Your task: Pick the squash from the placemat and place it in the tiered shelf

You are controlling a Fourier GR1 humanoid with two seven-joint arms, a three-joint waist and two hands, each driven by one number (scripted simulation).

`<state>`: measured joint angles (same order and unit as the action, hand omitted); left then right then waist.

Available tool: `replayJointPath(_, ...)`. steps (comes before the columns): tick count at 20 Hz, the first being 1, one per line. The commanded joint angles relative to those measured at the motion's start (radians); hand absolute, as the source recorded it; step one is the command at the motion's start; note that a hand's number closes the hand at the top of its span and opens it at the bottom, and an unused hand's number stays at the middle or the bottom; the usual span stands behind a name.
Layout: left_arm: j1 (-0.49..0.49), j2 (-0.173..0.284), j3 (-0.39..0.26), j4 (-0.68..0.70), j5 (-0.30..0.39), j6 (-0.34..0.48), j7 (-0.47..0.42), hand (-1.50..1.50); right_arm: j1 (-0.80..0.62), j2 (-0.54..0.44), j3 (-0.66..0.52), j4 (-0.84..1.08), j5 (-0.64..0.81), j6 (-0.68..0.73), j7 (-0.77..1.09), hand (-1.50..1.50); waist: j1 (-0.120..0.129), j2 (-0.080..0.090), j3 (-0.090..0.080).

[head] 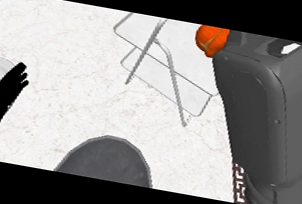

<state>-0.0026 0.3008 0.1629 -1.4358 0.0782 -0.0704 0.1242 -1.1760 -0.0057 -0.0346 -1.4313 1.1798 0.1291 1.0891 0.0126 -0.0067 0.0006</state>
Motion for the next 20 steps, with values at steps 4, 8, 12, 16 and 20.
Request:
replayJointPath(4,-0.003,-0.021,-0.004,0.021,-0.024,0.023,-0.018,0.00,0.041,0.005,-0.009,-0.128,-0.106,-0.142,0.157,-1.50,-0.004,0.004,-0.001)
replayJointPath(8,0.014,-0.015,0.012,0.017,-0.011,0.011,-0.020,0.00,0.028,0.006,-0.056,-0.248,-0.130,-0.134,0.153,-1.50,-0.013,0.002,-0.001)
replayJointPath(12,0.003,-0.026,0.004,0.017,-0.020,0.020,-0.018,0.00,-0.005,-0.011,-0.125,-0.419,-0.127,-0.024,0.171,-1.50,-0.026,-0.002,0.000)
replayJointPath(16,0.055,0.004,0.032,0.022,-0.011,-0.004,-0.034,0.00,-0.051,-0.045,-0.166,-0.601,-0.128,0.179,0.279,-1.50,-0.049,-0.015,-0.001)
replayJointPath(20,0.110,-0.011,0.039,0.008,-0.011,0.008,-0.047,0.00,-0.009,-0.082,-0.244,-0.728,-0.150,0.286,0.296,-1.50,-0.077,-0.031,0.000)
